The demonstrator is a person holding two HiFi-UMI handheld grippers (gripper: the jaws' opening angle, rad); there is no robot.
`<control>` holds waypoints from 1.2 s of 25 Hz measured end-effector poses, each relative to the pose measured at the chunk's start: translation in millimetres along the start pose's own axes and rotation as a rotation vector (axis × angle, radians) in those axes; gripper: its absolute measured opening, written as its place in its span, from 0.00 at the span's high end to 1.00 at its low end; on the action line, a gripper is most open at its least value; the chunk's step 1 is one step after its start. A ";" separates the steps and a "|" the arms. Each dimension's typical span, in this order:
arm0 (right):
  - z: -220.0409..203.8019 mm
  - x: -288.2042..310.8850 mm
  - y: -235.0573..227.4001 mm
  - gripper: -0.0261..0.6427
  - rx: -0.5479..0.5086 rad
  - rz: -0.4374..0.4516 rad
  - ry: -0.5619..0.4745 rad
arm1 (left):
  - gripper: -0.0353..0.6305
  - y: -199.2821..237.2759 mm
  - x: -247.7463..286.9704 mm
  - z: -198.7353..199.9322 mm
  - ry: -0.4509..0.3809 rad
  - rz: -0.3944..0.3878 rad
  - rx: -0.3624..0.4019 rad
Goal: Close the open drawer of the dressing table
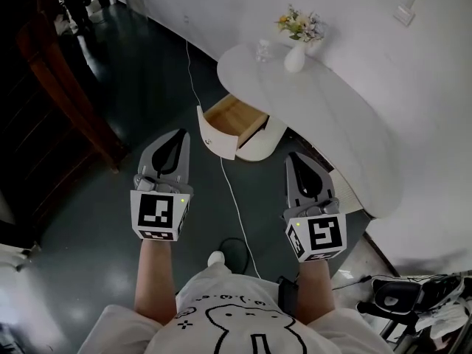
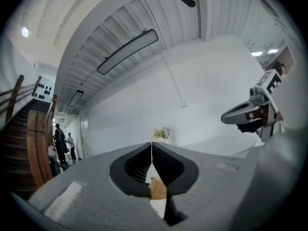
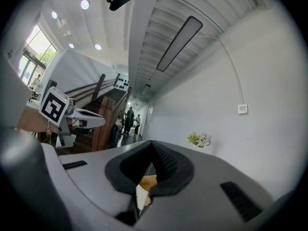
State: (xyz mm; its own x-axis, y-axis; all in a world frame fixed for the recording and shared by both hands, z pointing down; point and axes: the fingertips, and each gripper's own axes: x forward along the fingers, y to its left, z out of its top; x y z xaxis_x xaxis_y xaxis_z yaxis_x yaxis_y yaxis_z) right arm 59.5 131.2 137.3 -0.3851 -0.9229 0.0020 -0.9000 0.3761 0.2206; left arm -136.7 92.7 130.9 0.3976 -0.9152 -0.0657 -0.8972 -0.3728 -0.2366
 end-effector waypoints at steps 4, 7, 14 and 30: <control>-8.4 24.5 6.8 0.96 -0.008 -0.009 0.041 | 0.92 15.8 16.9 -17.6 0.015 -0.033 -0.022; -17.8 35.1 10.9 0.96 -0.012 -0.002 0.077 | 0.92 24.5 24.1 -34.0 0.034 -0.036 -0.068; -44.3 59.9 3.0 0.96 -0.005 0.016 0.126 | 0.92 26.3 45.8 -64.6 0.085 -0.043 -0.084; -88.2 155.1 -60.0 0.96 0.044 0.051 0.151 | 0.92 30.1 157.2 -97.0 0.157 -0.036 -0.056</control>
State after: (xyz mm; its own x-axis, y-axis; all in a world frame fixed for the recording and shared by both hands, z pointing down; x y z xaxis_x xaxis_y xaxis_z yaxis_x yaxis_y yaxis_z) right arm 71.8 -41.9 210.4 -0.3980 -0.9034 0.1598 -0.8895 0.4226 0.1736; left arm -119.8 -77.3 207.5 0.3986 -0.9121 0.0953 -0.8940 -0.4097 -0.1814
